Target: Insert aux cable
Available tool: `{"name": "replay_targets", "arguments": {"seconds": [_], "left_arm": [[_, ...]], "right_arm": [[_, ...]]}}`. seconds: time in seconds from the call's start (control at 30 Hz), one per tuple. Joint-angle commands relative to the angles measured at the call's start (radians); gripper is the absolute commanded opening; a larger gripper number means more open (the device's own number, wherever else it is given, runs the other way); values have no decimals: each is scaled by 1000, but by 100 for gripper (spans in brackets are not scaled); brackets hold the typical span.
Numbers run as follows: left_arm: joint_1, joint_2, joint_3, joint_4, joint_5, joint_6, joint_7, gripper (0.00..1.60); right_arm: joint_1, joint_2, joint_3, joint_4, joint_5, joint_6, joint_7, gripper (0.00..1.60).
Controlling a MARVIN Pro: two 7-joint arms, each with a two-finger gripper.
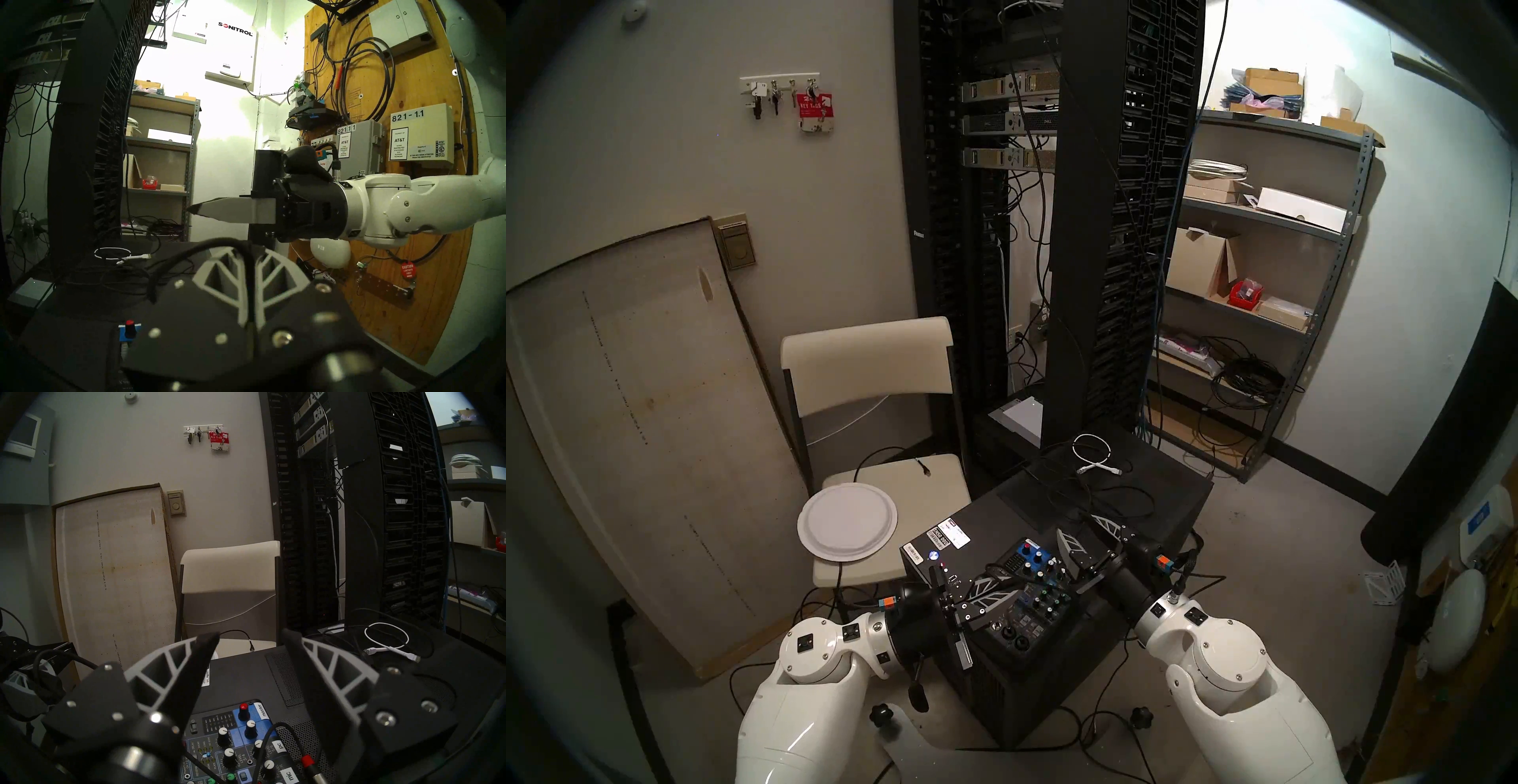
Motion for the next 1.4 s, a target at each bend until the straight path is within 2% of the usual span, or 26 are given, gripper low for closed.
{"name": "replay_targets", "arguments": {"seconds": [0.0, 0.5, 1.37], "left_arm": [[-3, -15, 2, 0, 15, -30, 17, 0], [0, -19, 7, 9, 53, -69, 41, 0], [-1, -6, 16, 30, 60, -93, 67, 0]], "right_arm": [[9, -4, 2, -23, 3, -13, 2, 115], [8, -5, 8, -22, 6, -15, 8, 120], [5, -13, 14, -22, 3, -16, 16, 123]]}}
